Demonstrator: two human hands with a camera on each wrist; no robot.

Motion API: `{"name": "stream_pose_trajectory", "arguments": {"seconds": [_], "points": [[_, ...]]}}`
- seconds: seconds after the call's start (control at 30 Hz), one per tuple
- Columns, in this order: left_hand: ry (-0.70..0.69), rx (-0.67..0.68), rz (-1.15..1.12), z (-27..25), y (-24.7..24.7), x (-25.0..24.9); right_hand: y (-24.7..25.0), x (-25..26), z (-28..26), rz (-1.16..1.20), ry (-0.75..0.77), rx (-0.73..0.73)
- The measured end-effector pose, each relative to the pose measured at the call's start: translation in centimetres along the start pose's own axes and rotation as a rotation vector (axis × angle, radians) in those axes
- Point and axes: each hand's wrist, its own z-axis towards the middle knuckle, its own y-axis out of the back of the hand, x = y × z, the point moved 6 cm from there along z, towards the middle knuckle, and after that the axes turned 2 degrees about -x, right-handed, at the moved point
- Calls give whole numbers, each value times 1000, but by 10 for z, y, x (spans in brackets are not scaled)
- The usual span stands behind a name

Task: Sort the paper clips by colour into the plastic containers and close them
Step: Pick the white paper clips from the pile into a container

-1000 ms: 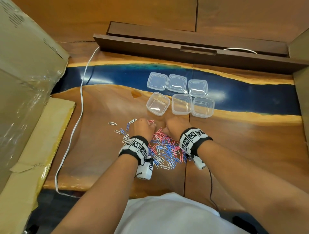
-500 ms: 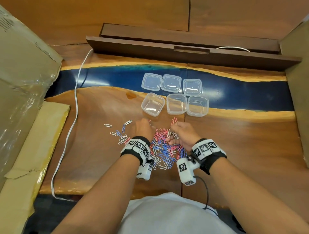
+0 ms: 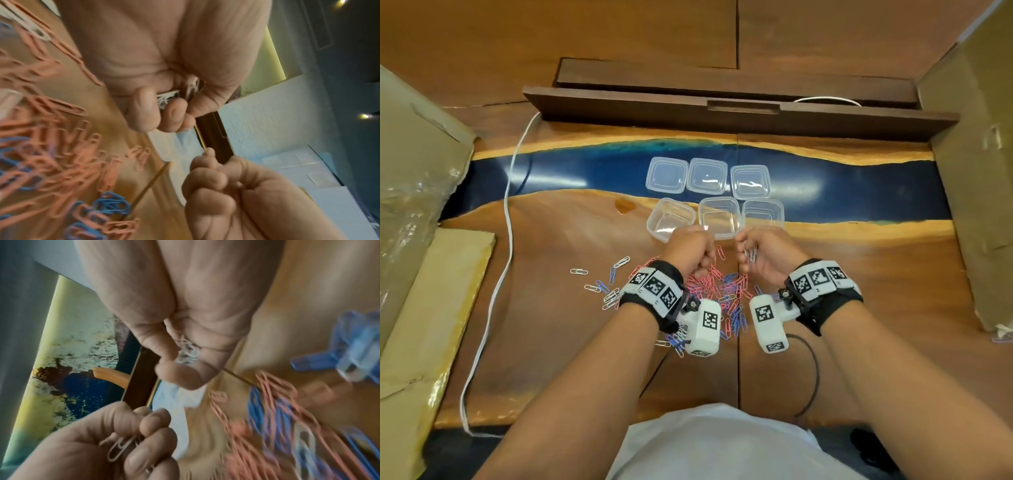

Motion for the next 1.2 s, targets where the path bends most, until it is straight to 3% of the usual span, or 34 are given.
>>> {"name": "stream_pose_trajectory", "arguments": {"seconds": [0.23,0.33,0.5,0.77,0.9,1.03,1.1,1.2], "points": [[2,64,158,25,-63,-58,52,59,12,-71,24,-216],[54,23,67,35,-76,-66,60,62,16,-110,20,-211],[-38,-74,204,46,-80,-70,60,57,10,-115,31,-181],[-75,-15,227,23,-65,-67,71,42,-10,-272,154,-214],[-216,-33,516,1,-27,-44,73,10,-28,-540,165,-141],[-257,-71,747,-12,4,-1,70,-34,-29,-1001,170,-102],[-234,-37,817,-15,7,22,66,-54,-33,-1135,141,-130],[-224,20,888,-22,2,50,66,-70,-36,-1127,144,-272]]}}
